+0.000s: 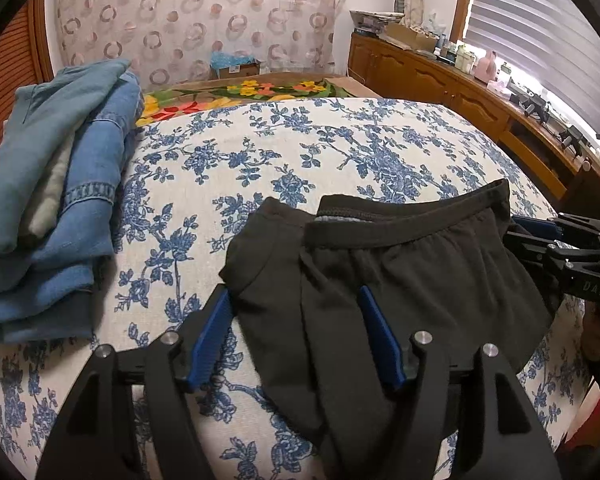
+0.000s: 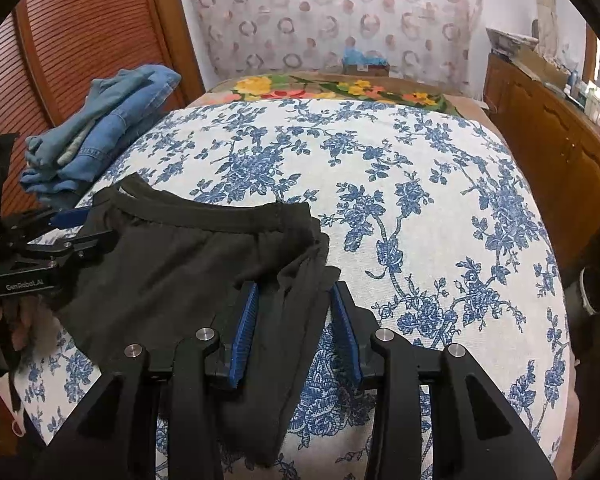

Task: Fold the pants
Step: 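Grasp the folded pants' edge with both grippers and lift it, then lift the folded black pants with both grippers and carry them toward the jeans stack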

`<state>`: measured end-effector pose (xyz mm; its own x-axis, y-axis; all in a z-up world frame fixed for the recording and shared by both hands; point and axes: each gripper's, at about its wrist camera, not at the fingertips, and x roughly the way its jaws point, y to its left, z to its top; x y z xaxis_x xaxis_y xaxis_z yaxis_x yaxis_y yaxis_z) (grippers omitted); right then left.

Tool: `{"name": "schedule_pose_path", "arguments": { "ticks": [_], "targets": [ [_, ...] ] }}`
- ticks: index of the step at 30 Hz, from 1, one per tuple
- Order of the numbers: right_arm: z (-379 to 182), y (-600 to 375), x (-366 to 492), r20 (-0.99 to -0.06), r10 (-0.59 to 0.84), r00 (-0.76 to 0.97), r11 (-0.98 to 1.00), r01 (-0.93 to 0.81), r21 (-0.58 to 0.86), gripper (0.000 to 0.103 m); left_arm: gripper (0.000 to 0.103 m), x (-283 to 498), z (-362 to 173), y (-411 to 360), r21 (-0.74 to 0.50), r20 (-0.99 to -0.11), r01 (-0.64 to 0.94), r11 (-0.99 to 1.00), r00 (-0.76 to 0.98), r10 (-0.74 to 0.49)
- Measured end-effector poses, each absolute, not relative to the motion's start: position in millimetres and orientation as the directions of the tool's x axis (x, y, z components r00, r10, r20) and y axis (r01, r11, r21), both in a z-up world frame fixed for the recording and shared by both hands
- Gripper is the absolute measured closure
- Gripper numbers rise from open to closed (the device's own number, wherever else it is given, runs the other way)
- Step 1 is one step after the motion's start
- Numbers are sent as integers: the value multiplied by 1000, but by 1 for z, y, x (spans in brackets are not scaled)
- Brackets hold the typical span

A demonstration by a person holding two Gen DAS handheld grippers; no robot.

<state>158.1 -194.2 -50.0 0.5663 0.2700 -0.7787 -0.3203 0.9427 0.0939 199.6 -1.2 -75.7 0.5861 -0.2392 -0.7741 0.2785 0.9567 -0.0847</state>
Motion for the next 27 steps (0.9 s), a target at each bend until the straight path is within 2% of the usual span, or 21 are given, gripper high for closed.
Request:
{"name": "schedule_pose_path", "arguments": {
  "ticks": [9,13,16,18,20,22,25,27],
  "targets": [
    [-50,-195,159,-782,249,571,952,-295,88,62,37,199,-76,-2,-85,-775,280,956,585,-240],
    [-50,-195,159,-780,263,568,949,-300,101,62,38,200,-75,2,-150,-760,293,944,577,-300],
    [-50,-193,159,-779,286,558,941,-315,120,63,50,200,-72,1,-188,-749,311,932,568,-341],
    [-50,-192,159,-778,300,552,937,-325,131,71,58,201,-71,1,-208,-742,315,926,567,-359],
    [-50,-190,159,-778,306,548,934,-331,134,73,69,200,-69,3,-220,-731,319,922,572,-372],
    [-50,-190,158,-778,312,546,932,-334,139,79,79,199,-66,3,-223,-719,319,921,585,-376],
    [-50,-191,158,-776,327,539,928,-339,155,90,86,197,-63,1,-215,-711,325,921,594,-376],
    [-50,-191,157,-772,340,536,923,-346,166,93,89,195,-61,0,-204,-707,329,922,602,-371]
  ]
}}
